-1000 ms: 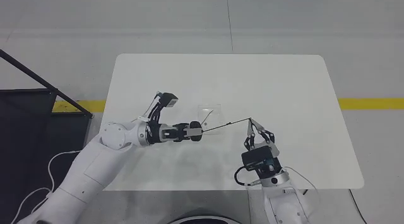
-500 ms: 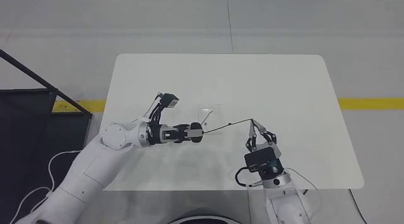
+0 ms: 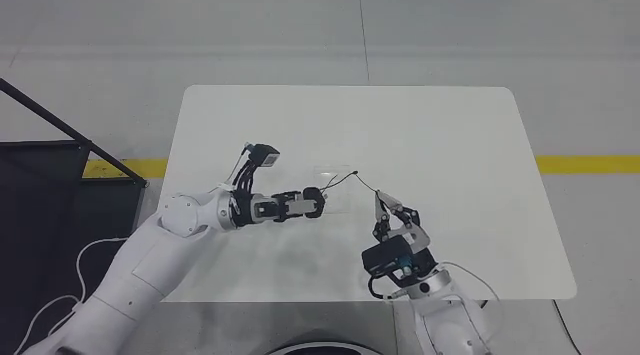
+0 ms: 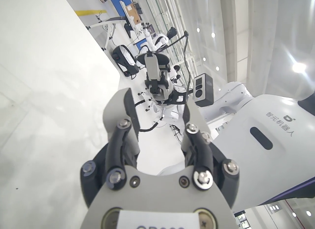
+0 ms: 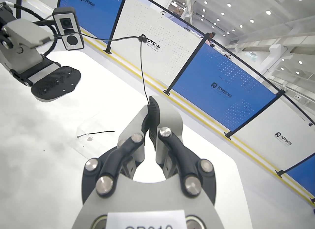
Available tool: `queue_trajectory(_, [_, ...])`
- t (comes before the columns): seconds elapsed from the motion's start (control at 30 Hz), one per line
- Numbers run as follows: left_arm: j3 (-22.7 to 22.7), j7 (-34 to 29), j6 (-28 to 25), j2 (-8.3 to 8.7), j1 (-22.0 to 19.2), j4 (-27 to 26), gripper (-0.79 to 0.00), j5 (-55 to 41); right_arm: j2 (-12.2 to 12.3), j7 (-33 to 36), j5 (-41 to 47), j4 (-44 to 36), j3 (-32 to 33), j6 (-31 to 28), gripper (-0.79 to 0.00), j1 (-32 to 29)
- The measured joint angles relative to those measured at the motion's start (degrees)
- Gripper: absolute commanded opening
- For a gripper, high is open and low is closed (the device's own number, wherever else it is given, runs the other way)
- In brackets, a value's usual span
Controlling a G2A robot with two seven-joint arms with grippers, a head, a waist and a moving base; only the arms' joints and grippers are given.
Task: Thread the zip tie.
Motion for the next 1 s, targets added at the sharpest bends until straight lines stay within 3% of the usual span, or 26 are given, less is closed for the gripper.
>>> queue_trajectory(0.17, [-2.62, 1.91, -1.93, 0.67, 1.69, 1.19, 0.0, -1.22, 0.57, 4.16, -4.03, -4.65, 1.92, -4.42, -0.785, -1.12])
queue_trajectory(0.23, [-4.16, 3.08, -3.11, 1.07, 2.79, 1.6, 0.0, -2.06, 0.91, 7.42, -5.46, -7.66, 2.71, -8.93, -0.785, -1.88])
queue_trajectory(0.37, [-6.94, 4.59, -4.6, 1.92, 5.09, 1.14, 0.0, -3.13, 1.41, 16.63, -3.63, -12.65, 4.22, -21.48, -0.785, -2.0])
queue_trajectory(0.5, [-9.26, 5.63, -5.65, 2.67, 7.25, 0.32, 0.0, -4.2, 1.34, 30.44, 3.56, -13.95, 4.25, -34.55, -0.785, 0.68])
queue_trajectory(0.6, [-9.42, 5.79, -5.78, 2.7, 7.41, 0.36, 0.0, -4.4, 1.25, 37.65, 5.13, -13.93, 4.31, -36.04, -0.785, 1.59])
queue_trajectory(0.9, [-9.39, 5.76, -5.75, 2.69, 7.37, 0.36, 0.0, -4.36, 1.26, 34.36, 5.1, -13.62, 4.0, -35.9, -0.785, 1.59])
queue_trajectory(1.0, [-9.39, 5.76, -5.75, 2.69, 7.37, 0.36, 0.0, -4.36, 0.91, 38.21, 7.34, -11.81, 1.73, -36.57, -0.785, 3.8])
